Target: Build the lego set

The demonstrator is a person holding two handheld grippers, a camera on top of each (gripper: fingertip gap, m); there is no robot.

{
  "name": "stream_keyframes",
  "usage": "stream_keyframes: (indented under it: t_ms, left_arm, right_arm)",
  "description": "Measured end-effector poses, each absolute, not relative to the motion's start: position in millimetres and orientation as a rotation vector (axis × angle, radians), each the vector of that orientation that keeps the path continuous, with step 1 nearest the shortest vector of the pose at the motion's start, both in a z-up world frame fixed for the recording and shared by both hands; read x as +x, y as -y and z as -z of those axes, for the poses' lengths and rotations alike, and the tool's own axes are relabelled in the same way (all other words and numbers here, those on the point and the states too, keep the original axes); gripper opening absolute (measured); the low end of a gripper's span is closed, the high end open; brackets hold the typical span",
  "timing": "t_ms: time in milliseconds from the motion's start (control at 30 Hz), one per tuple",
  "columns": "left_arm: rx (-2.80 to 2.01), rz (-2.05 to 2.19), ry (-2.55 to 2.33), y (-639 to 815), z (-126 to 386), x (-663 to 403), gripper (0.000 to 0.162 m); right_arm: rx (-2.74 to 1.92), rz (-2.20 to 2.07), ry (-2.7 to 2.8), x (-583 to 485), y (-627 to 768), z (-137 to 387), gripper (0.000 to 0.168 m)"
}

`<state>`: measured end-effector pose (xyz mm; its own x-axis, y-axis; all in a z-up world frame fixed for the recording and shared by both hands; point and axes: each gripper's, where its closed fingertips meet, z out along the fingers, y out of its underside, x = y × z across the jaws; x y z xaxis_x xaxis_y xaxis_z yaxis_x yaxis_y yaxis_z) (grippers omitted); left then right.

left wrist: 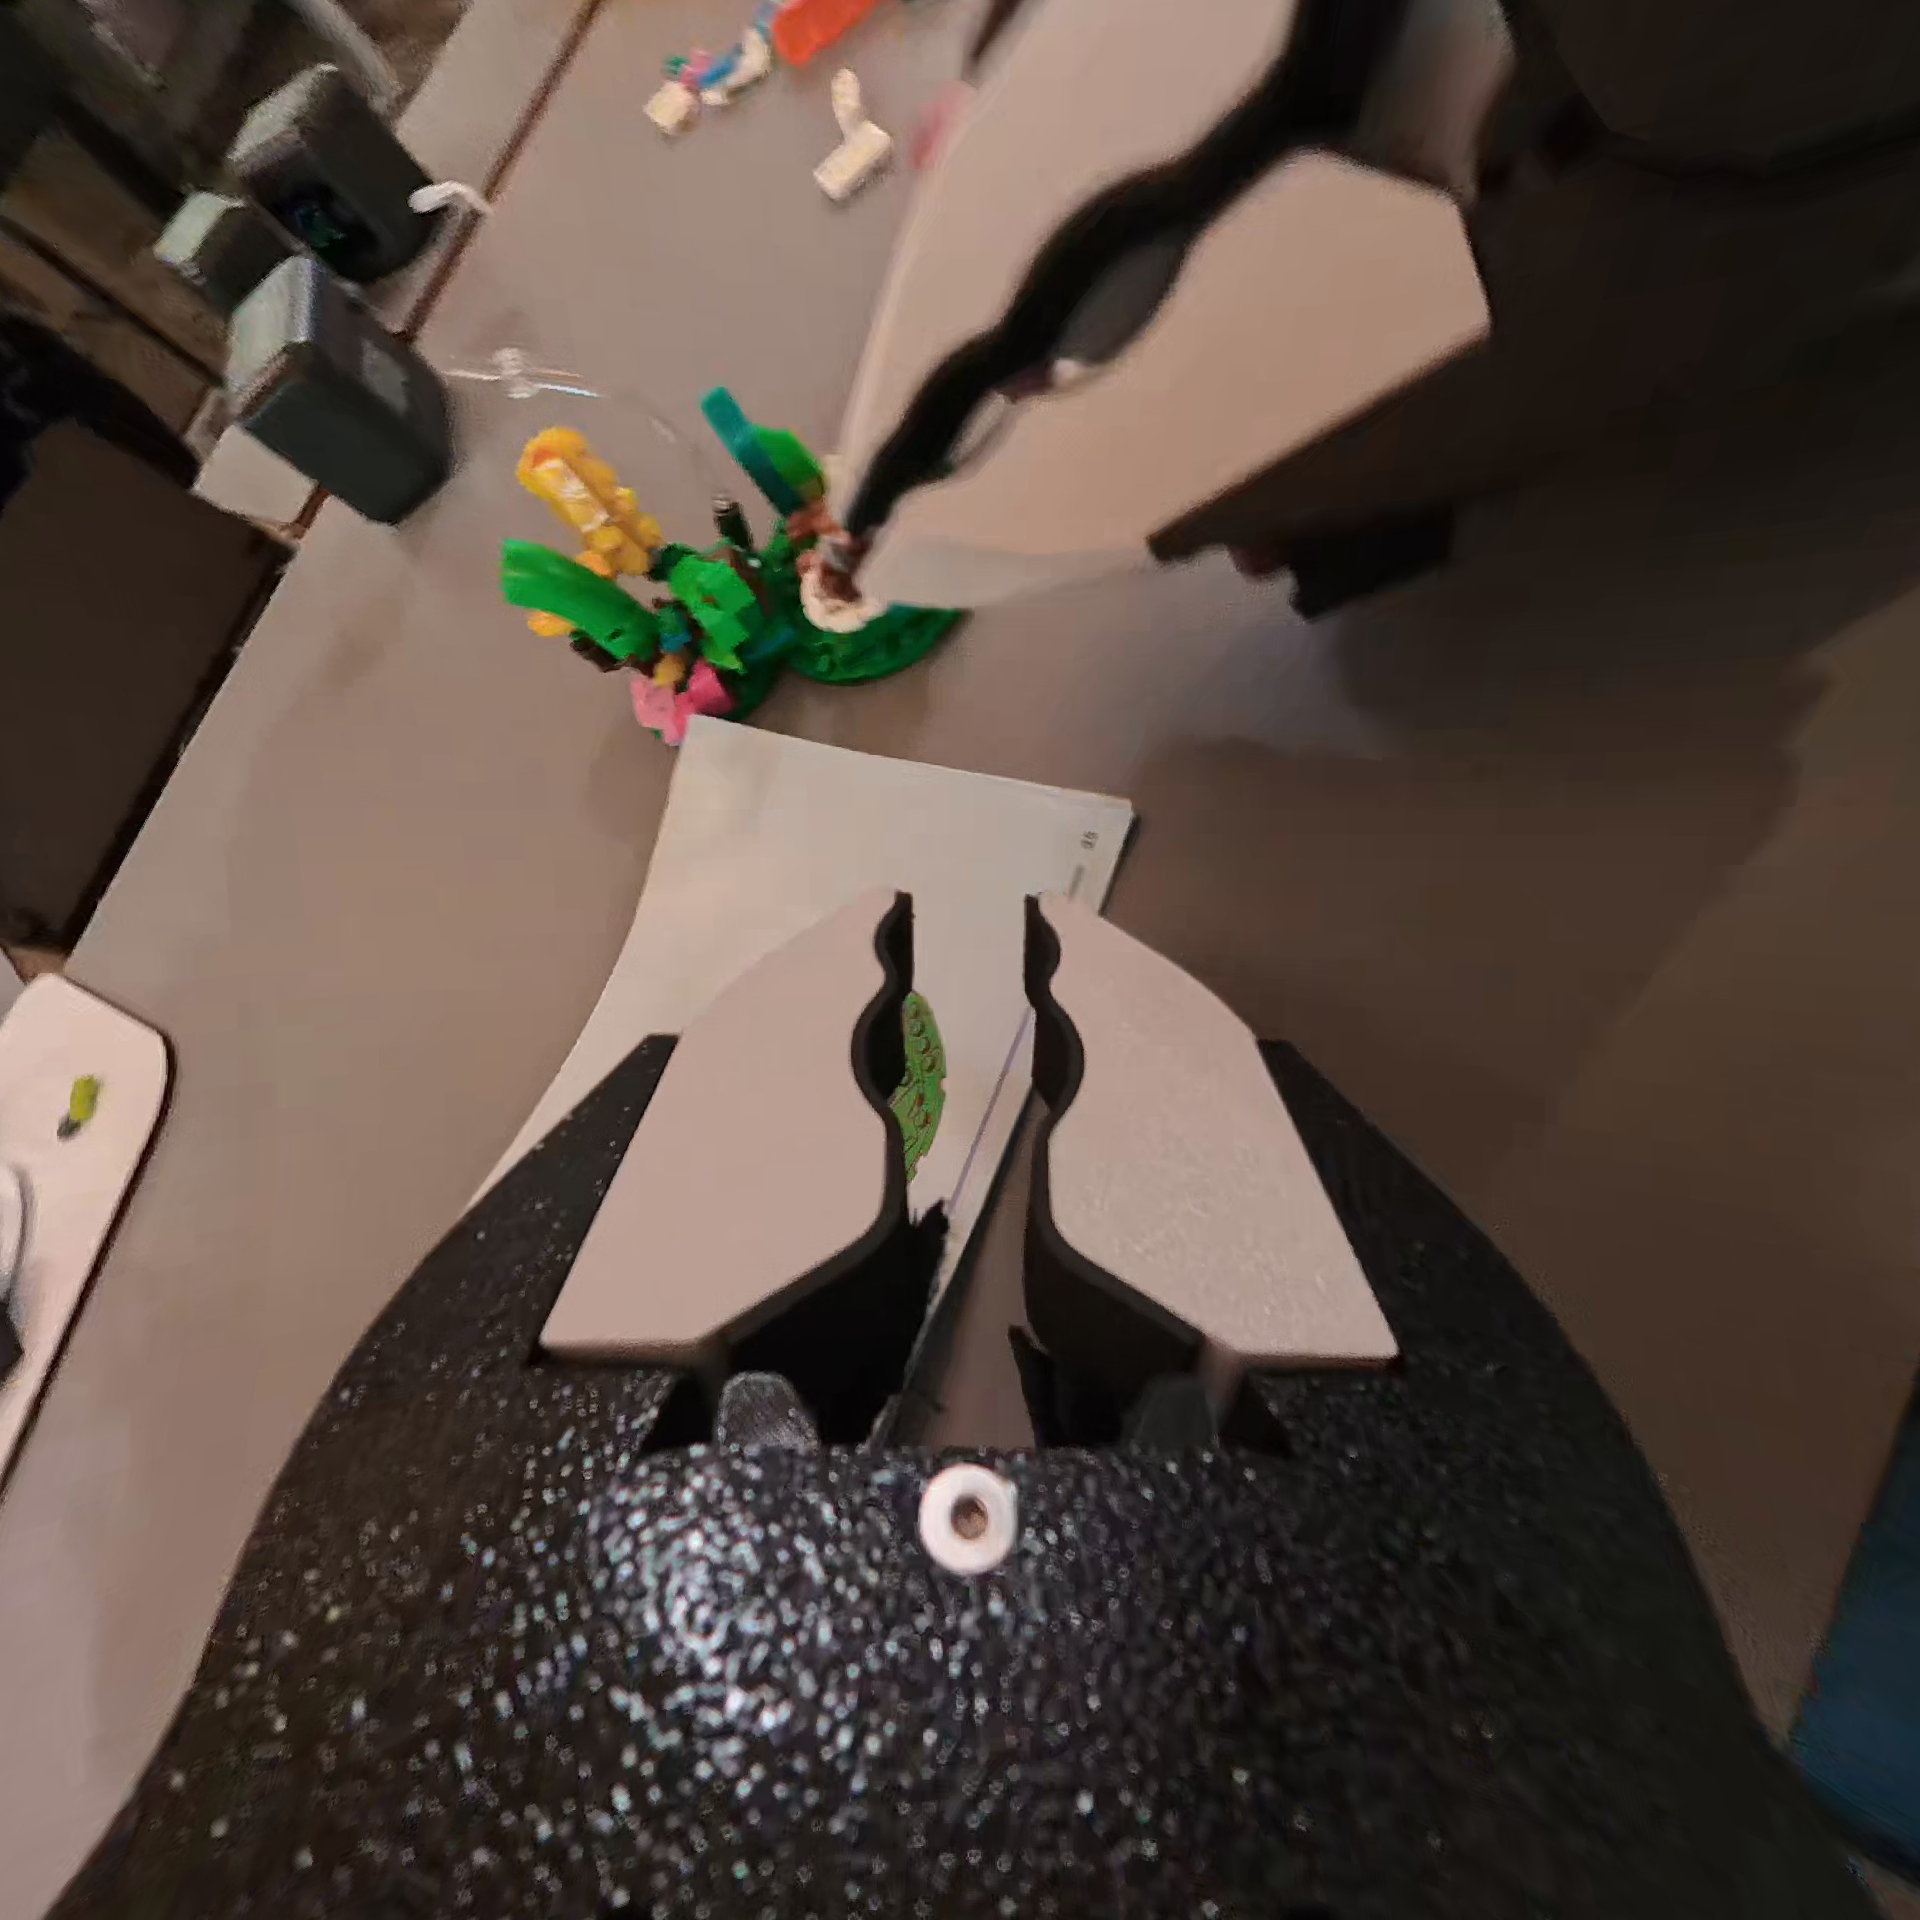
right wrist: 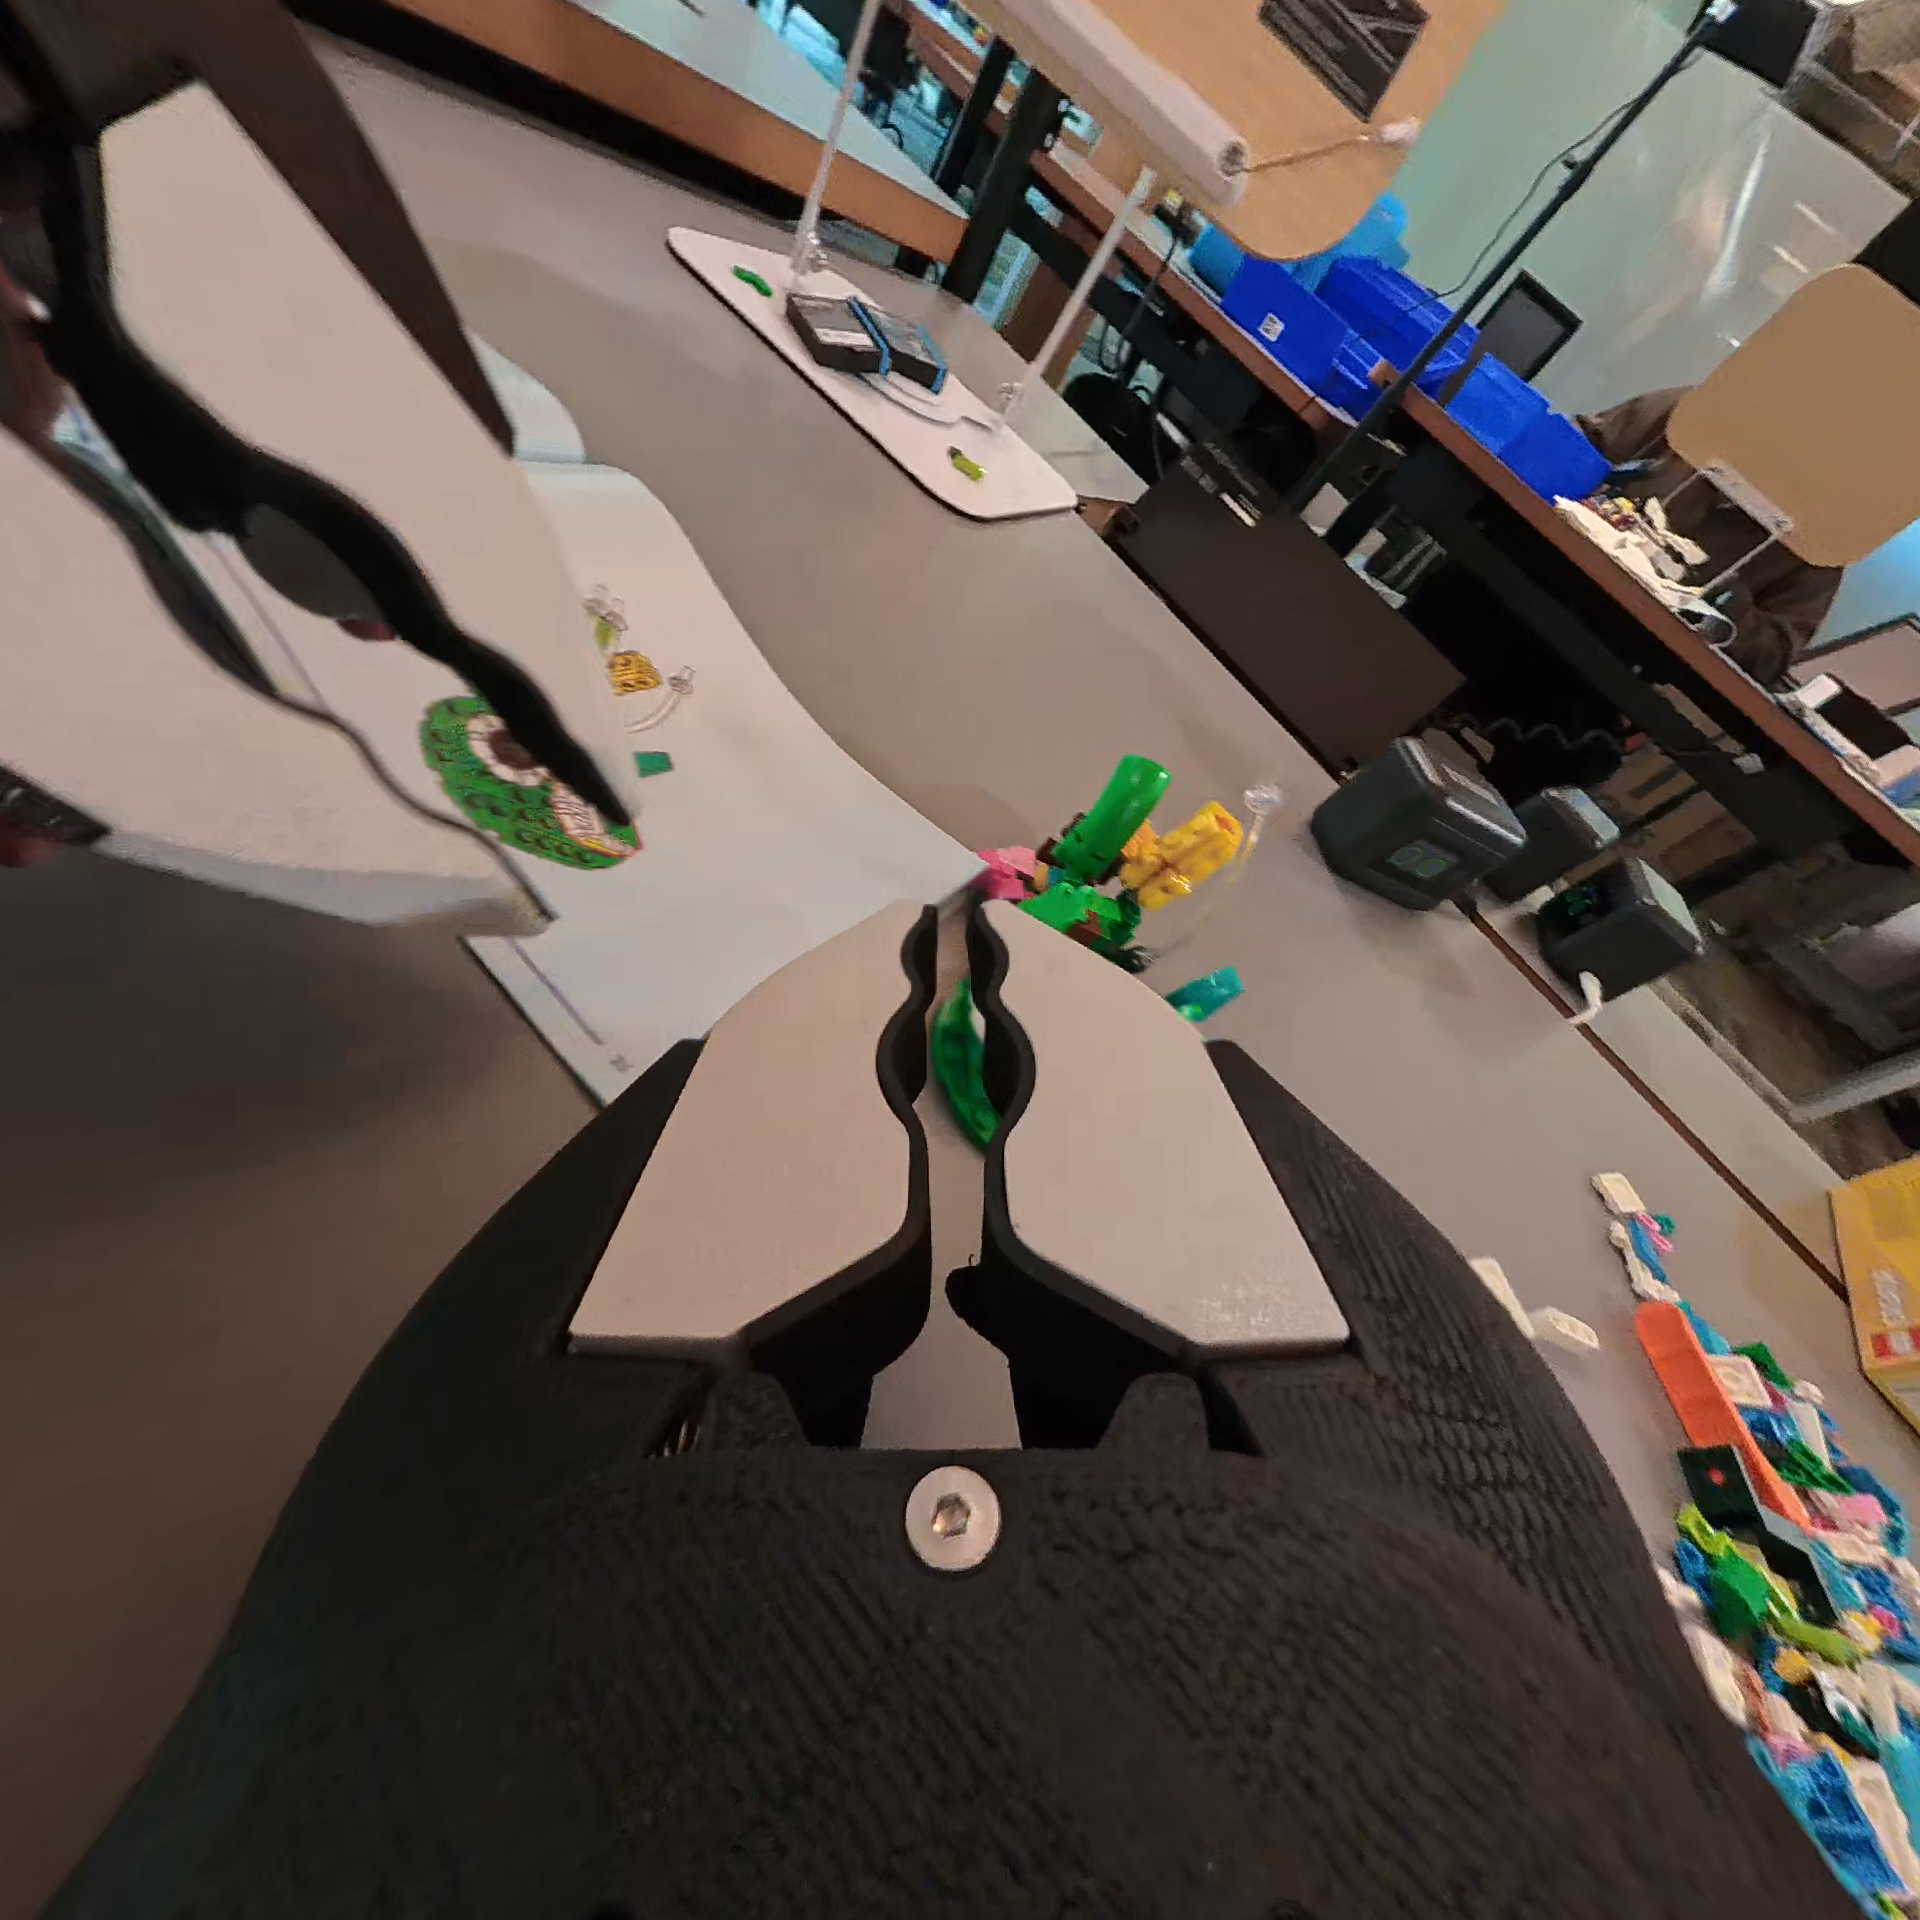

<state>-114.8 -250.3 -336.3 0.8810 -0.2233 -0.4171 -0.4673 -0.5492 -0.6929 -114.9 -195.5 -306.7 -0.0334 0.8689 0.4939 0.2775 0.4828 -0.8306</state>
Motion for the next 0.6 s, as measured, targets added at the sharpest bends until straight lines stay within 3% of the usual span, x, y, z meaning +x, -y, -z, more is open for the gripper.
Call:
stream_keyframes:
  t_ms: [33,467,600]
  left_arm:
    - [-2.182,-0.355,-0.549,249.1,340.7,-112.5,0.021]
    - [-2.201,-0.007,-0.716,230.4,359.5,-89.3,0.027]
    - [-2.215,-0.003,-0.677,230.9,361.8,-95.4,0.022]
  right_arm:
    - [-1.032,-0.645,1.565,-113.1,190.7,305.6,0.004]
    - [-1.077,-0.665,1.521,-107.7,175.1,302.5,0.004]
    - [-1.078,-0.671,1.521,-107.2,175.2,302.3,0.004]
